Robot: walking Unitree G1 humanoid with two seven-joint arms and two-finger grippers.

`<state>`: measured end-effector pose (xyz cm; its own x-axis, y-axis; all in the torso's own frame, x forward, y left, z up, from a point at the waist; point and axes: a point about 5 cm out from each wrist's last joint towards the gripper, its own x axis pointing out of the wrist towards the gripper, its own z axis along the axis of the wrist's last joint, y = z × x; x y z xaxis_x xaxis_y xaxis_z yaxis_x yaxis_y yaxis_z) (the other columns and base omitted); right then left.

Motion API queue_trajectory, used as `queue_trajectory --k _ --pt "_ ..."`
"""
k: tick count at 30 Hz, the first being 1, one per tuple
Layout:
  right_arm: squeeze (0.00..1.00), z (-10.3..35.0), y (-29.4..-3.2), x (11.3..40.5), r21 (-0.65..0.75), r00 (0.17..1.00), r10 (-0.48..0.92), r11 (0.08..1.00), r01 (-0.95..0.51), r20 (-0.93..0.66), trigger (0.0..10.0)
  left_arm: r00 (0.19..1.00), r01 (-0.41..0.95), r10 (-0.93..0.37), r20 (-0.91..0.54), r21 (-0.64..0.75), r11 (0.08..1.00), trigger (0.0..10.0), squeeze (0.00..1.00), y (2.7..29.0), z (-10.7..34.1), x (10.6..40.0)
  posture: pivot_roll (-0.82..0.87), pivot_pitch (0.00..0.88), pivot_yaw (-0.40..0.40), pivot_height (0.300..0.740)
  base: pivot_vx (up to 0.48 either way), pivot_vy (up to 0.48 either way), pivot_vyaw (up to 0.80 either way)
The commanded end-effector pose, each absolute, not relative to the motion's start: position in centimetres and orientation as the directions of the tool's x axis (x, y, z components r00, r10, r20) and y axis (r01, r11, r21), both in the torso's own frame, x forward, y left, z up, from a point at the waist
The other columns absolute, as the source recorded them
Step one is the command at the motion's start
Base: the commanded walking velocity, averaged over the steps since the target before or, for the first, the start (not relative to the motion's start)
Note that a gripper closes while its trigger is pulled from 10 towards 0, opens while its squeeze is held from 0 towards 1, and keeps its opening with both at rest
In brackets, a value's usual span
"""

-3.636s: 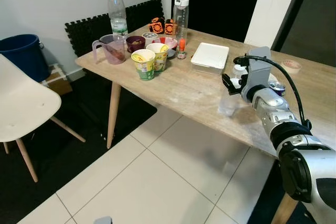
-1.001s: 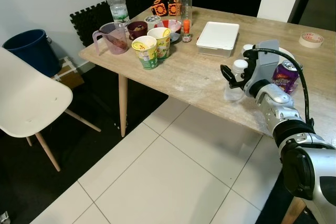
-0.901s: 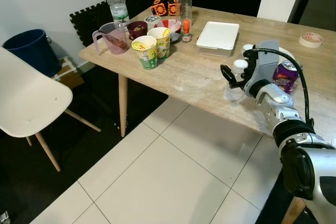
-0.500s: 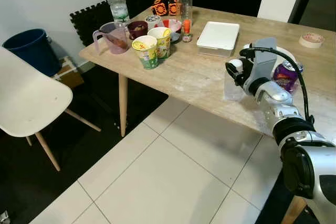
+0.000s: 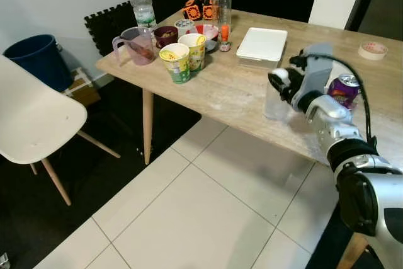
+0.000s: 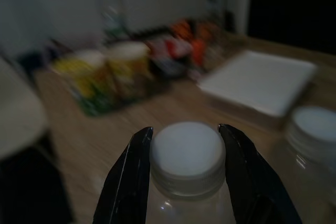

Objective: Restocking fridge

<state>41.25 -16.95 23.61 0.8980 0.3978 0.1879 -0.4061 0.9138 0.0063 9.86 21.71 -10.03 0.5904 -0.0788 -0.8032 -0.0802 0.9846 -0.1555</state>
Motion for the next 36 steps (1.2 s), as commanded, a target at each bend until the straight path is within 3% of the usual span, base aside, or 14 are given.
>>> queue_trajectory --k 1,6,10,11,13,16,18,27,28,30,31,32,34,36 --pt "0.00 26.0 -16.3 41.2 -0.002 0.841 0.451 0.882 -0.472 0.300 0.0 0.564 -0.100 -0.085 -0.821 -0.170 0.980 10.0 0.00 21.0 -10.4 9.3 0.08 0.024 0.049 0.740 0.000 0.000 0.00" --pt "0.00 26.9 -16.2 41.0 0.009 0.789 0.497 0.844 -0.536 0.362 0.0 0.563 -0.105 -0.083 -0.822 -0.171 0.980 10.0 0.00 20.9 -10.4 9.7 0.06 0.000 0.045 0.740 0.000 0.000 0.00" --pt "0.00 28.5 -16.0 40.0 0.064 0.591 0.617 0.661 -0.748 0.520 0.0 0.562 -0.116 -0.078 -0.824 -0.172 0.978 10.0 0.00 20.6 -10.4 10.4 0.06 0.000 0.038 0.740 0.000 0.000 0.00" --pt "0.00 28.5 -16.0 40.0 0.064 0.591 0.617 0.661 -0.748 0.520 0.0 0.562 -0.116 -0.078 -0.824 -0.172 0.978 10.0 0.00 20.6 -10.4 10.4 0.06 0.000 0.038 0.740 0.000 0.000 0.00" --pt "0.00 28.7 -15.8 39.1 0.046 0.443 0.682 0.517 -0.855 0.582 0.0 0.565 -0.121 -0.077 -0.822 -0.174 0.977 10.0 0.00 20.5 -10.3 10.8 0.05 0.000 0.035 0.740 0.000 0.000 0.00" --pt "0.00 28.7 -15.8 38.8 0.028 0.385 0.707 0.460 -0.887 0.594 0.0 0.567 -0.122 -0.077 -0.820 -0.176 0.977 10.0 0.00 20.4 -10.3 11.1 0.05 0.000 0.031 0.740 0.000 0.000 0.00" --pt "0.00 27.6 -15.2 37.5 -0.043 0.242 0.789 0.320 -0.946 0.564 0.0 0.571 -0.124 -0.075 -0.818 -0.177 0.976 10.0 0.00 20.2 -10.2 11.7 0.05 0.000 0.020 0.740 0.000 0.000 0.00" --pt "0.00 25.8 -14.6 36.0 -0.074 0.103 0.856 0.162 -0.984 0.507 0.0 0.578 -0.137 -0.066 -0.814 -0.177 0.975 10.0 0.00 20.3 -10.0 12.5 0.05 0.000 0.009 0.740 0.000 0.000 0.00" --pt "0.00 24.3 -14.3 35.5 -0.061 0.086 0.890 0.126 -0.990 0.448 0.0 0.575 -0.142 -0.064 -0.815 -0.177 0.974 10.0 0.00 20.3 -10.0 12.5 0.04 0.000 0.005 0.740 0.000 0.000 0.00" --pt "0.00 19.6 -13.2 34.6 -0.021 0.097 0.978 0.102 -0.995 0.182 0.0 0.566 -0.151 -0.064 -0.822 -0.180 0.972 10.0 0.00 20.0 -10.1 12.4 0.03 0.000 0.002 0.740 0.000 0.000 0.00" --pt "0.00 19.6 -13.2 34.6 -0.021 0.097 0.978 0.102 -0.995 0.182 0.0 0.566 -0.151 -0.064 -0.822 -0.180 0.972 10.0 0.00 20.0 -10.1 12.4 0.03 0.000 0.002 0.740 0.000 0.000 0.00" --pt "0.00 17.4 -12.8 34.1 -0.002 0.095 0.994 0.095 -0.995 0.060 0.0 0.562 -0.153 -0.065 -0.824 -0.181 0.971 10.0 0.00 19.9 -10.1 12.3 0.03 0.000 0.002 0.740 0.000 0.000 0.00" --pt "0.00 17.4 -12.8 34.1 -0.002 0.095 0.994 0.095 -0.995 0.060 0.0 0.562 -0.153 -0.065 -0.824 -0.181 0.971 10.0 0.00 19.9 -10.1 12.3 0.03 0.000 0.002 0.740 0.000 0.000 0.00" --pt "0.00 13.6 -12.5 33.2 0.048 0.118 0.987 0.124 -0.991 -0.111 0.0 0.561 -0.156 -0.067 -0.825 -0.184 0.970 10.0 0.00 19.7 -10.1 12.6 0.03 0.000 -0.012 0.740 0.000 0.000 0.00"
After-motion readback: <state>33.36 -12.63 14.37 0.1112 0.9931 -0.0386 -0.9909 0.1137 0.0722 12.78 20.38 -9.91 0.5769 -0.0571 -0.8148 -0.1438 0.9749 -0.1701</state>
